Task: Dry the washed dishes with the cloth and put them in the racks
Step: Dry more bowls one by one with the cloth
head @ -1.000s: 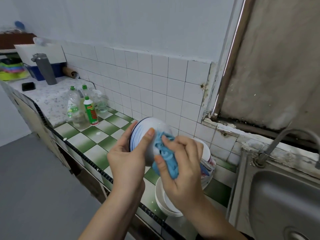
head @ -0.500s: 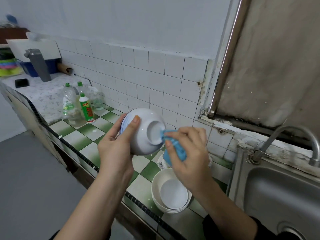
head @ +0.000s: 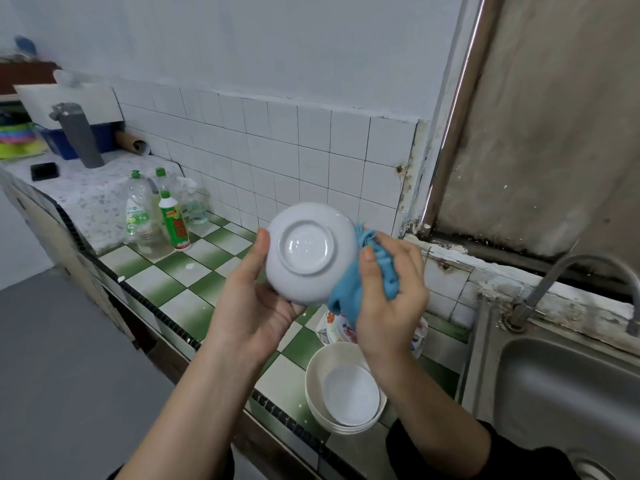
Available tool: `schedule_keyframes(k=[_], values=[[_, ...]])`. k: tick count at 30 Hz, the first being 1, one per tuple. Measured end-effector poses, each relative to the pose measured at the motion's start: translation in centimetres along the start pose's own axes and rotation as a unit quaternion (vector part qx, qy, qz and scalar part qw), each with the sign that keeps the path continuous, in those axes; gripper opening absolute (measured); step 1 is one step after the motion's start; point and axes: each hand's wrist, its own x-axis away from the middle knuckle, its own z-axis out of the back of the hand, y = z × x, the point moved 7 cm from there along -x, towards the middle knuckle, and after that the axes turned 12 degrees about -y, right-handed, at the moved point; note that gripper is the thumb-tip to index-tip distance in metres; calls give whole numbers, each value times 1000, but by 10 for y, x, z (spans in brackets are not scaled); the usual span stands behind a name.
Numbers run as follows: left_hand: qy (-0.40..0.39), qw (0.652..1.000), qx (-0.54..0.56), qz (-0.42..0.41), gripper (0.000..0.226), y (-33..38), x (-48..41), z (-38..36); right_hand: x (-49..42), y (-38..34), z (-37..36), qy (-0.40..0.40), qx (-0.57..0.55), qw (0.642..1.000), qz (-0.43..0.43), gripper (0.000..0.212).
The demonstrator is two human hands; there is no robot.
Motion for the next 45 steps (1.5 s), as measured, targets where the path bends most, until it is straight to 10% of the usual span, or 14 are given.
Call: schedule_keyframes(k=[6, 14, 21, 27, 36, 45], values=[[-45, 981, -178, -64, 53, 13, -10, 0, -43, -19, -3, -93, 26, 995, -16, 15], [-82, 926, -323, -178, 54, 22, -18, -17, -43, -39, -35, -214, 233, 931, 181, 27], [-99, 936, -265, -210, 48, 39, -20, -18, -58, 2, -6, -78, 36, 996, -17, 10], [-88, 952, -188, -226, 40, 54, -8, -19, -49, 31, -1, -158, 101, 973, -137, 34], [-57, 973, -157, -161, 42, 52, 3, 2, -11, -8, -13, -286, 219, 933, 18, 107], [-171, 954, -228, -97, 47, 36, 23, -12, 22, -42, -4, -272, 327, 901, 87, 94]])
